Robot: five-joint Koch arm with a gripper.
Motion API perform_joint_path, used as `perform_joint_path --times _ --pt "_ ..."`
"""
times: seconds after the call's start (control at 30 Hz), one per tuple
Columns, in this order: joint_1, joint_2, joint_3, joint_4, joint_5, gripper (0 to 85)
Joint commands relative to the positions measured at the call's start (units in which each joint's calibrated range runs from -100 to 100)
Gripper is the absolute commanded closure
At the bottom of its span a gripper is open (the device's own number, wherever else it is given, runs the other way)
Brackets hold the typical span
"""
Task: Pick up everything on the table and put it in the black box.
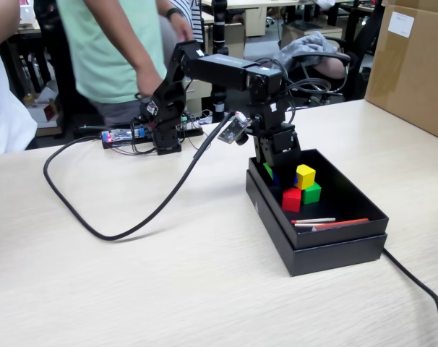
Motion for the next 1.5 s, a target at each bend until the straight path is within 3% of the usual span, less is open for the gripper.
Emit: perform_joint_path --times 0.0,0.13,0.23,0.27,0.6,0.77,0.93,1.03,1.27,1.47 --pt "0.44 0.24 6.18 1.81 0.24 62.6" --pt "0.54 3.56 7.90 1.81 0.39 54.3" --pt "0.68 3.11 7.35 1.73 0.44 38.8" --pt "0.68 1.38 6.90 1.73 0.49 38.2" --pt "-1.90 -33.61 -7.97 1.81 0.24 37.8" --pt "-6.84 -55.53 -20.84 2.50 -1.32 37.6" --pt "-14.36 -74.00 -42.60 12.09 -6.11 37.0" --pt "-15.48 -86.97 -66.81 28.08 -9.82 36.7" --pt "-14.55 -102.00 -88.84 36.11 -9.72 33.8" --pt "-15.78 -109.00 -101.98 45.18 -12.45 33.8"
